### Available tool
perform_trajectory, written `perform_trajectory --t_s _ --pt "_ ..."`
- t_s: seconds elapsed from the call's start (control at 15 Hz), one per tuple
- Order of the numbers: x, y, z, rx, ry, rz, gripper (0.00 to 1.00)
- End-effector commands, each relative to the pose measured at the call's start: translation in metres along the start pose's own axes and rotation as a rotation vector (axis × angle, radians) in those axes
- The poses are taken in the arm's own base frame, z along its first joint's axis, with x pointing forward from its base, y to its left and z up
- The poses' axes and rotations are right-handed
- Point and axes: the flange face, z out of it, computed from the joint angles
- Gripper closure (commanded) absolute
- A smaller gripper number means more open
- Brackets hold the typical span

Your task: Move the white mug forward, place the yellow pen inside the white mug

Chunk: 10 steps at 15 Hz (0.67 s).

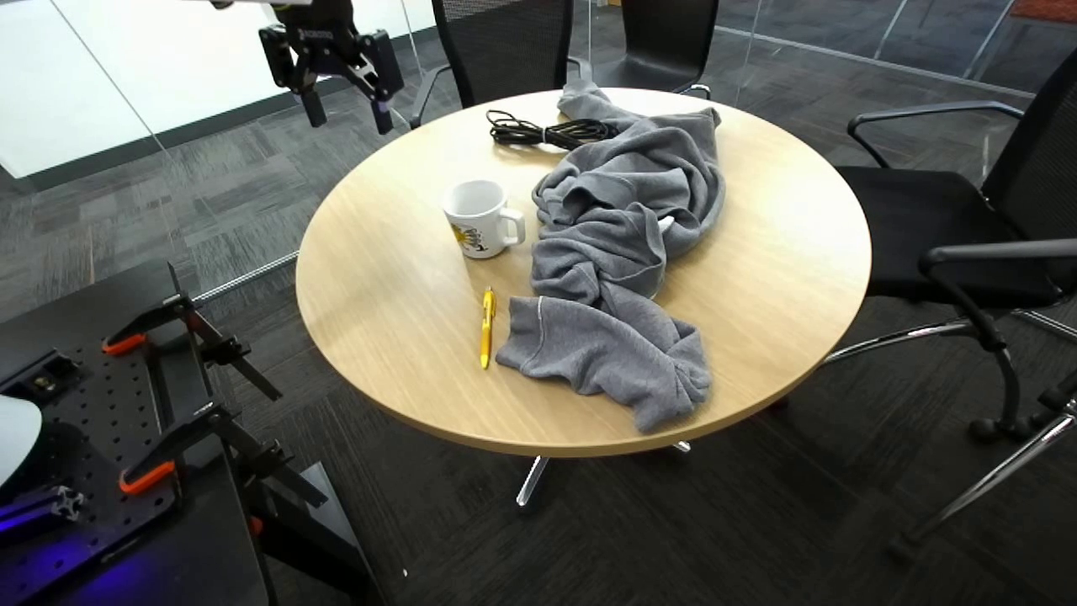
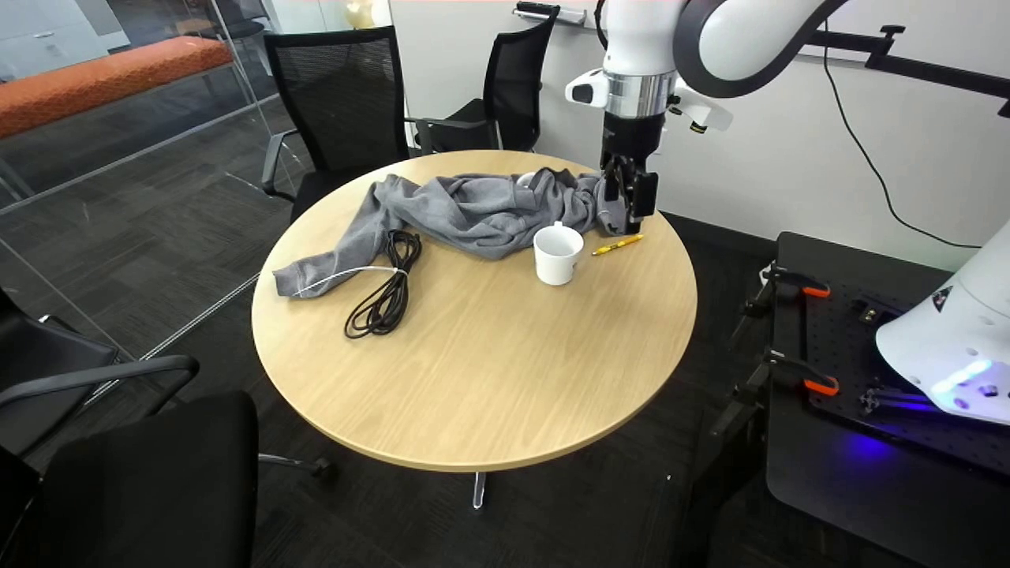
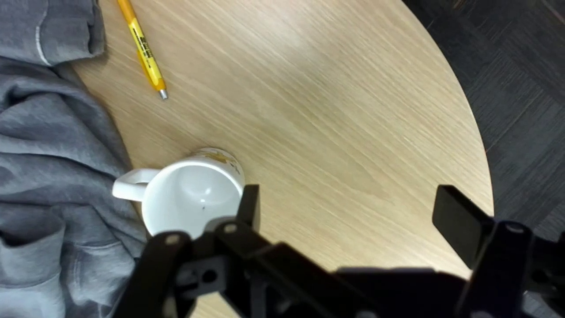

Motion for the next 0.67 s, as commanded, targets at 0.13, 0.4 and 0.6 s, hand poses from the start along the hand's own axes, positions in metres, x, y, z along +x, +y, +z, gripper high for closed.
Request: perform_trajectory --t_s 0.13,0.4,0.6 --pt "0.003 0.001 -0.001 -0.001 0.002 0.000 0.00" --pt "0.011 0.003 0.008 -0.006 0.012 -0.014 0.00" --pt "0.020 0.005 0.028 -0.019 -0.003 -0.049 0.00"
